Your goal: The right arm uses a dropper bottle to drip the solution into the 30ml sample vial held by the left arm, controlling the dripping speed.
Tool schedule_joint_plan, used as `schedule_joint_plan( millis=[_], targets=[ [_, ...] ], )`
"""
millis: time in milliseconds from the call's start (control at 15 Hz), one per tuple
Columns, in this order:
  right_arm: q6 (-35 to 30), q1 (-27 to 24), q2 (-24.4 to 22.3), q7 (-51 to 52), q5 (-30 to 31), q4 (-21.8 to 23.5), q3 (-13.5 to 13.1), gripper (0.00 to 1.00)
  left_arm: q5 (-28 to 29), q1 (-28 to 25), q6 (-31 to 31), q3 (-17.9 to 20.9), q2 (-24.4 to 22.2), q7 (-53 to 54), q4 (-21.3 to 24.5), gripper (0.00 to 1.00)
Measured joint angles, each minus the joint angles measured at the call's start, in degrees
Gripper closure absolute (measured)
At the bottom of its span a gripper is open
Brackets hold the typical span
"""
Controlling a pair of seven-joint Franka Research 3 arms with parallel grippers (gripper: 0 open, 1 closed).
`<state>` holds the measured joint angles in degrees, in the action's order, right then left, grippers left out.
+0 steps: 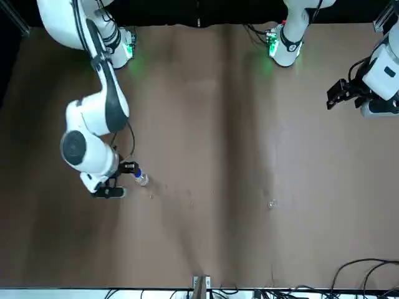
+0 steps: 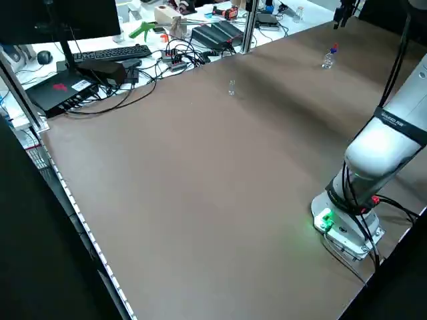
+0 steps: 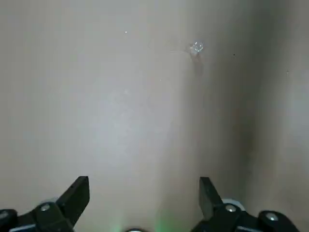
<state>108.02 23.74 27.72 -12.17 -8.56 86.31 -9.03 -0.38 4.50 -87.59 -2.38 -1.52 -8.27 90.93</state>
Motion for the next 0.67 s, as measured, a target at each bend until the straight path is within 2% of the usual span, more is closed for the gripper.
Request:
schedule_joint_plan(
  millis=[267,667],
  targets=[
    [-3.73,-3.32,-7.12,2.09,0.32,-0.49,-0.41,0.24,0.0,-0.01,-0.15,0.11,0.05,0.0,0.01,0.0],
    [-19.06,-10.1,-19.6,8.33,0.4,-0.79,-0.57,0.24,0.0,-0.01,-0.21,0.49,0.19,-0.21,-0.13,0.0]
  ],
)
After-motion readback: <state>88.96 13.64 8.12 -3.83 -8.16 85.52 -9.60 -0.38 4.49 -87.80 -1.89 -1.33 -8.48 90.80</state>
